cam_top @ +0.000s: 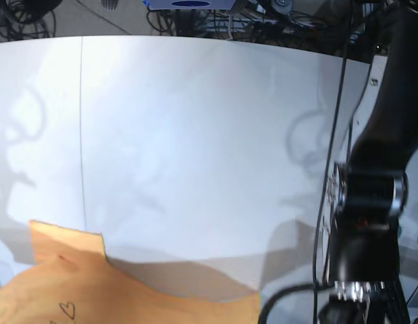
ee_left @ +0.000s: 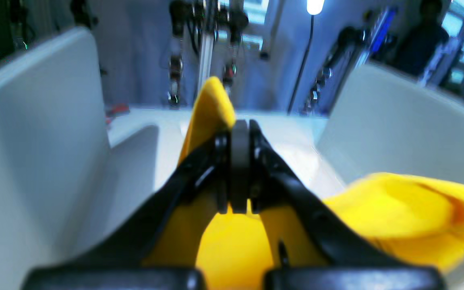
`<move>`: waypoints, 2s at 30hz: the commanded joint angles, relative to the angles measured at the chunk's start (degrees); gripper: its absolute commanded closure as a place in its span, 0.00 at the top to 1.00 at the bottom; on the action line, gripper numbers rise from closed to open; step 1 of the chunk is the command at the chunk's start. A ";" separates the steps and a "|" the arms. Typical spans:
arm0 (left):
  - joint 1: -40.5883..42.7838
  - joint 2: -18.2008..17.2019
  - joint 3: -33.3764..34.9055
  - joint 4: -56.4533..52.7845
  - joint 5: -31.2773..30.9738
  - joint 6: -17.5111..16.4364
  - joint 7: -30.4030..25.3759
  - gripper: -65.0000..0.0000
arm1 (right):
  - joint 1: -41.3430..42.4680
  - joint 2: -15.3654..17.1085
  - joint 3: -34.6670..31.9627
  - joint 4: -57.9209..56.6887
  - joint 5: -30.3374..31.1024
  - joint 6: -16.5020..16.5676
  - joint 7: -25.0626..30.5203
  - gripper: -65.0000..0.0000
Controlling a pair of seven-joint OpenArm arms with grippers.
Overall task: Layout the t-shirt on the table in an organized manner, then fold the t-shirt properly
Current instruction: 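Lift the shirt with both grippers and swing it across the table, then drag the held shirt edge away from the robot with both grippers, flattening it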
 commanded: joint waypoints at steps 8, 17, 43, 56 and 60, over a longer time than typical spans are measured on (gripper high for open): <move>25.08 -6.21 -0.18 15.07 -0.11 -0.14 0.89 0.00 | -26.89 -3.01 11.25 17.34 0.52 0.11 -7.96 0.00; 48.47 -8.41 -0.18 15.25 0.06 -0.14 0.72 0.00 | -54.32 -10.48 18.90 18.14 0.43 0.11 -0.14 0.00; 55.94 -4.89 -0.18 0.92 14.04 -0.14 -12.82 0.00 | -36.12 -7.14 -8.53 -27.40 0.17 0.11 28.79 0.10; 56.99 -5.07 -0.18 0.74 14.13 -0.14 -12.82 0.00 | -59.68 -8.64 10.37 5.56 0.43 0.82 21.75 0.36; 56.99 -4.98 -0.18 0.92 14.13 -0.14 -12.82 0.00 | -57.83 -8.81 10.55 -0.15 0.43 6.53 22.11 0.59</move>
